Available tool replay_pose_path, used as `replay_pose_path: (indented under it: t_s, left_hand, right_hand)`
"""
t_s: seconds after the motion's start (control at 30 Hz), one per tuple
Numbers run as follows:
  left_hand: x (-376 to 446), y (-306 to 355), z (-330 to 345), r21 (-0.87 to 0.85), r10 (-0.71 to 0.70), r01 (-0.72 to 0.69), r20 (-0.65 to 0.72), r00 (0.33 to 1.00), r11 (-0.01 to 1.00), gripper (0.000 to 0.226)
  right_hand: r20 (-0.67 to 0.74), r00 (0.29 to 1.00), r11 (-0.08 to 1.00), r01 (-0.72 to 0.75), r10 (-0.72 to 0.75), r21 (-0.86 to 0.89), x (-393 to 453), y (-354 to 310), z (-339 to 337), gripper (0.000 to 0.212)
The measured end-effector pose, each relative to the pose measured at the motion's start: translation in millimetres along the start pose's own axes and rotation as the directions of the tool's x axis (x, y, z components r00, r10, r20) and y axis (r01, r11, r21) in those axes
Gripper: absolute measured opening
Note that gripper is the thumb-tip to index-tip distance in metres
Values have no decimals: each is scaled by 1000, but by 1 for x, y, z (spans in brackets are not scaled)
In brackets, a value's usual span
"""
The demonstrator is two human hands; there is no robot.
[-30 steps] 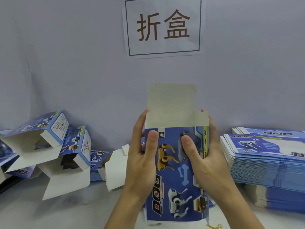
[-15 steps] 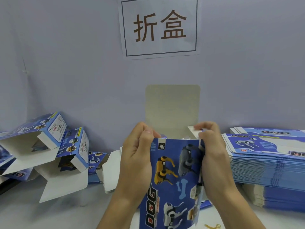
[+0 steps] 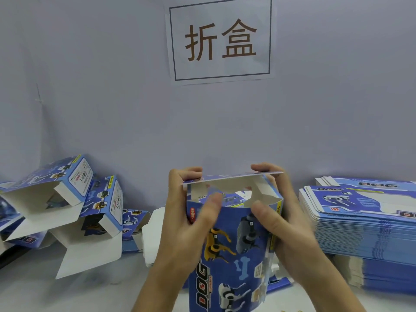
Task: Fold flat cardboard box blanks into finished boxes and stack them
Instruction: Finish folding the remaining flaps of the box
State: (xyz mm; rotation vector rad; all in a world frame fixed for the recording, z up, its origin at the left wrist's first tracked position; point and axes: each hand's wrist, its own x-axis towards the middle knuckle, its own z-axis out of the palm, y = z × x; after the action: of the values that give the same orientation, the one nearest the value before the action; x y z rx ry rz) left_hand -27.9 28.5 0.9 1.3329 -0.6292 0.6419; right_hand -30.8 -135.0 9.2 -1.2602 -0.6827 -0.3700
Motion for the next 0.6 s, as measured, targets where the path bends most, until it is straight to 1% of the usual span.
replay_pose_path:
  t_s: [0.03,0.07,0.17,0.2,0.23,0.27,0.3,0.33,0.37,0.4,0.43,0.47,0.5,0.57,0.6]
  left_hand:
    - [-1,2,-2,36,11,-12,45,999,999,48]
    - [-1,3,-3,59,20,-25,78,997,998,50]
    - [2,4,1,68,75,-79,70,995,995,38]
    - [2,5,4,58,92,-96,72,993,994,36]
    - [2,7,6,54,102,-105,68,992,993,34]
    - [2,7,8,45,105,-108,63,992,993,29]
    - [2,8,8,40,105,-107,49,993,993,24]
    - [2,9,9,52,108,-109,19,994,993,28]
    - [1,9,9,80,109,-108,-16,994,991,38]
    - [1,8,8,106,109,-102,-57,992,989,46]
    - [1,7,9,126,111,-99,-94,989,987,52]
    - [0,6,9,139,122,-107,-107,987,984,57]
    - [-1,5,9,150,133,-116,-109,985,982,60]
    - [0,6,8,163,143,-126,-96,985,979,60]
    - [0,6,8,162,140,-127,-75,987,979,58]
  right_hand:
    - [17,1000,999,23,-22,-22,-1,2,-1,43]
    - [25,998,997,54,-52,-53,-2,4,-1,51]
    - [-119,986,983,93,-113,-158,-3,8,-2,45]
    - [-149,983,982,79,-106,-172,-2,9,-2,45]
    - [-150,984,982,66,-93,-179,-1,9,-3,47]
    - [-128,989,986,60,-80,-153,-1,9,-4,48]
    - [-86,993,995,68,-75,-78,-4,9,-6,48]
    - [-39,997,997,69,-67,41,-4,7,-6,48]
    - [-2,999,988,46,-46,147,-3,5,-5,54]
    - [6,1000,982,23,-24,190,-2,5,-4,65]
    - [-9,1000,984,14,-13,176,-1,5,-4,76]
    - [-31,999,989,20,-16,144,0,6,-4,77]
    - [-43,999,993,27,-22,119,0,8,-4,67]
    - [-28,998,992,55,-52,112,-1,13,-4,33]
    - [-36,998,992,60,-57,112,-2,14,-4,23]
